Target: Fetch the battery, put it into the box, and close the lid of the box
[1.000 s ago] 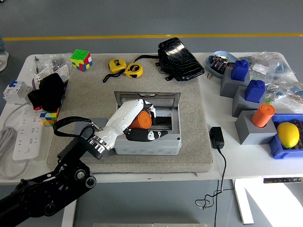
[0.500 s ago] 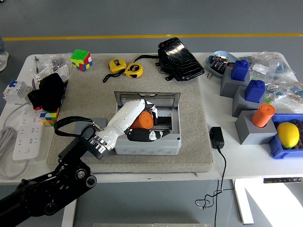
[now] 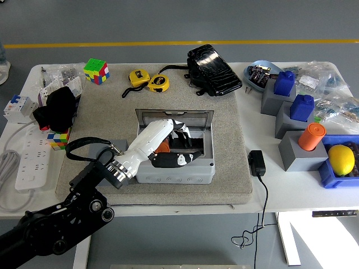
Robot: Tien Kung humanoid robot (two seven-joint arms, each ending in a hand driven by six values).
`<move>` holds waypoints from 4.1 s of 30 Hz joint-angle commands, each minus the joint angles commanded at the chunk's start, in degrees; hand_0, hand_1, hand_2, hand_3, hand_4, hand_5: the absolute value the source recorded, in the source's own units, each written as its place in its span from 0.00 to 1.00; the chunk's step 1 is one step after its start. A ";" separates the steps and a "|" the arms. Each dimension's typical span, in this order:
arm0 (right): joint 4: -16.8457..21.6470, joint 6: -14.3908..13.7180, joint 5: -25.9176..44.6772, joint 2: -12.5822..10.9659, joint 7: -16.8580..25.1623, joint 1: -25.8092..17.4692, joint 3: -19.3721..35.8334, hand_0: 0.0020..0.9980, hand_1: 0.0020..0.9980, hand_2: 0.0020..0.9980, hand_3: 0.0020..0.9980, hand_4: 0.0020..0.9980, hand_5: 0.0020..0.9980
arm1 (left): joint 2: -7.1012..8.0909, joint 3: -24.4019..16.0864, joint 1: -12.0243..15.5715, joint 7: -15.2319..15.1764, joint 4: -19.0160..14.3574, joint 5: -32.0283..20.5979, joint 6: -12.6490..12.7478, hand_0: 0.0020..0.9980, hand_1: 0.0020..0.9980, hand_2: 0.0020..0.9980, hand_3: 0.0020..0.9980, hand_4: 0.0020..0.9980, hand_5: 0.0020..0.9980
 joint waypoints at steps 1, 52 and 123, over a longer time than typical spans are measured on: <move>0.00 0.00 0.01 0.00 0.01 0.01 0.00 0.86 0.81 0.79 0.84 1.00 1.00 | -0.02 0.01 -0.01 -0.04 0.01 -0.04 0.00 0.26 0.50 0.44 0.41 0.80 0.40; 0.00 -0.11 1.24 0.38 -0.02 -0.21 -0.48 0.86 0.81 0.78 0.84 1.00 1.00 | 1.47 -10.38 4.47 -4.40 -2.55 -6.97 -11.33 1.00 1.00 0.96 0.92 1.00 1.00; 0.00 -0.22 0.76 0.48 -0.10 -0.78 -0.05 0.86 0.80 0.78 0.84 1.00 1.00 | 3.80 -36.83 15.28 -2.26 -5.32 7.11 -10.17 0.96 0.98 0.96 0.91 1.00 0.82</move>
